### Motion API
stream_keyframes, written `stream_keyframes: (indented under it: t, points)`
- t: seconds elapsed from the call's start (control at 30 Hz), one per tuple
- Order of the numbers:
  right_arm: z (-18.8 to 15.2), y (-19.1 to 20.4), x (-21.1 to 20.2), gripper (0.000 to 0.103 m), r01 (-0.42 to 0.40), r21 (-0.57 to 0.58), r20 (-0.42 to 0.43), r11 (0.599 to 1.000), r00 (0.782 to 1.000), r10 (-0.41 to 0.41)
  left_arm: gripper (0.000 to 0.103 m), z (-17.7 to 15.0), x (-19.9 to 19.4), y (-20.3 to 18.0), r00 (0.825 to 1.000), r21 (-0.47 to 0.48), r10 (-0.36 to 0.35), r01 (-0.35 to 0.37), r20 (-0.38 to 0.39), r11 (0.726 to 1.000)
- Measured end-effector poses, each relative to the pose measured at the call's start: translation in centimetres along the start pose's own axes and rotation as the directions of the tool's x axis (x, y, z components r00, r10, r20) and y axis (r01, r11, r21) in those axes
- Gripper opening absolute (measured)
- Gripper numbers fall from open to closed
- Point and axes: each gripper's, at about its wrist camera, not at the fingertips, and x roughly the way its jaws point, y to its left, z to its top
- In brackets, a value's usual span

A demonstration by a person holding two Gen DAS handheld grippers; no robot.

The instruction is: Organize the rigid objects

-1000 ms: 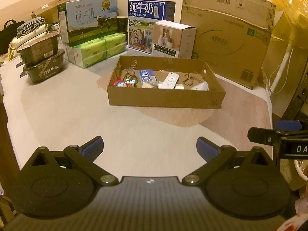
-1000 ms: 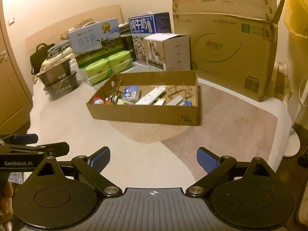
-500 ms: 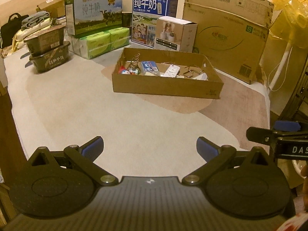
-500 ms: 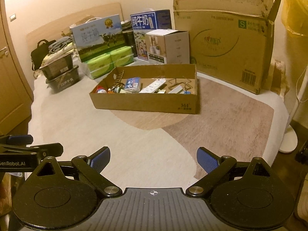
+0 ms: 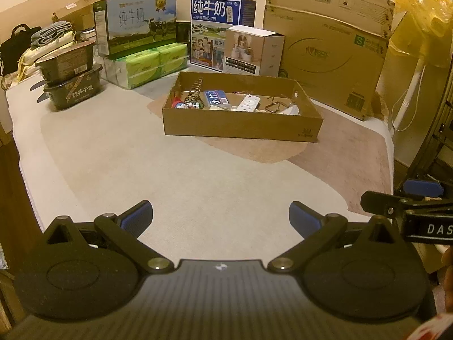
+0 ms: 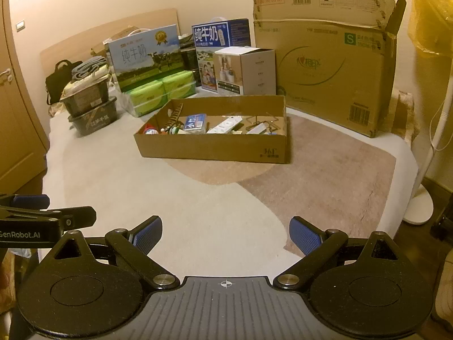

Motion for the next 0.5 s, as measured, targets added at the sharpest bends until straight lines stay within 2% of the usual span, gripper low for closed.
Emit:
stream_keyframes:
  t: [0.5]
  points:
    - [-0.22, -0.07, -0.09, 0.096, 0.003, 0.005, 0.001, 1.0, 1.0, -0.003, 0.102, -0.08, 0.23, 0.24, 1.0, -0.008, -0.004, 0.004, -0.006, 1.0]
